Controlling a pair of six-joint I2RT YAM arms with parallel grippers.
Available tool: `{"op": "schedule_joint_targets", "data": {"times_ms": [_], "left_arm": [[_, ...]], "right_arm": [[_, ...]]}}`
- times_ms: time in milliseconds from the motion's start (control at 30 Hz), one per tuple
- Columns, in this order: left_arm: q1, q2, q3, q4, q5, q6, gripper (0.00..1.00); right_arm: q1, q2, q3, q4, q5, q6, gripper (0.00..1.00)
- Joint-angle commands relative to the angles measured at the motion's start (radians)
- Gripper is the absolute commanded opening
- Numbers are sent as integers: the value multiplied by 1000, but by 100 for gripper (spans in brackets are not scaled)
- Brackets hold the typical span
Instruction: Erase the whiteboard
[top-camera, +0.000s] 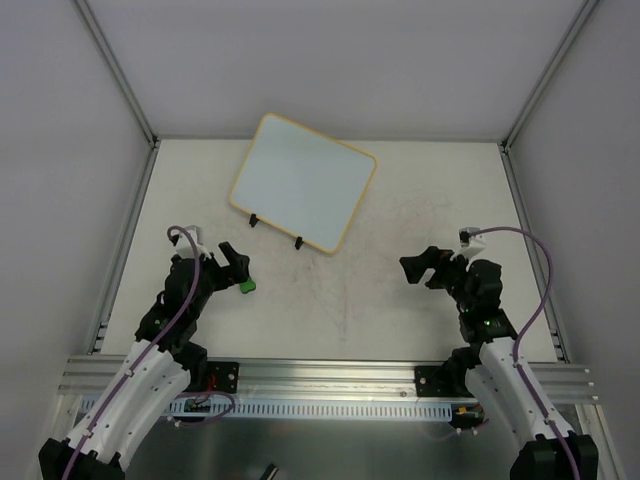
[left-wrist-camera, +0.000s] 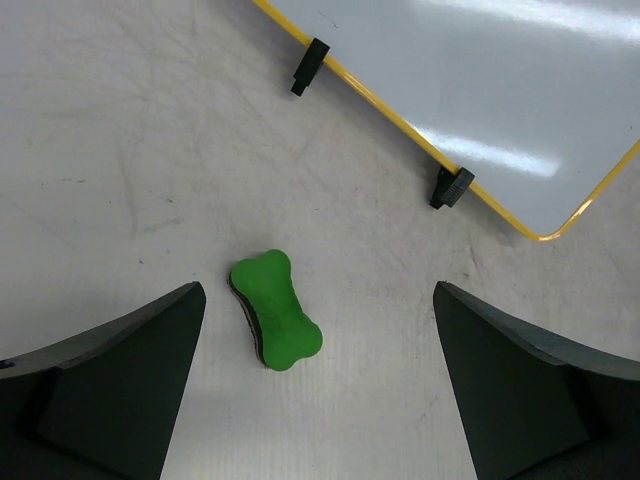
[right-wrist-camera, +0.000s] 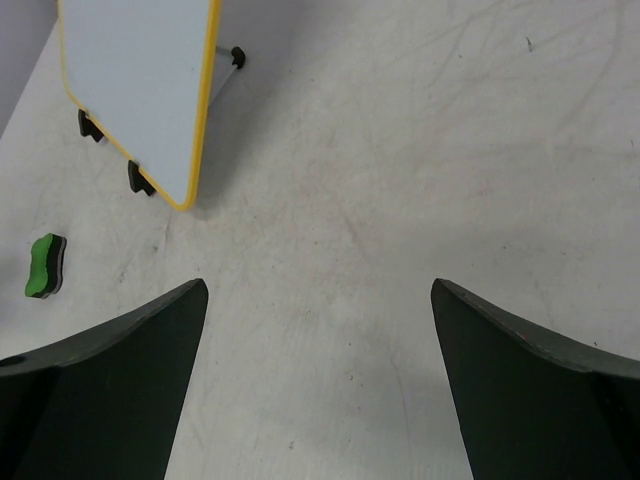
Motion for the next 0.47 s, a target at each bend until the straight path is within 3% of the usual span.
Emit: {"op": "schedule_joint_targets", "data": {"times_ms": [0, 433], "left_arm": [[12, -27, -13, 40, -40, 23, 99], [12, 42, 6, 47, -39, 23, 99]], "right_arm": [[14, -14, -23, 41, 34, -25, 99], [19, -24, -30, 51, 54, -22, 99]]}}
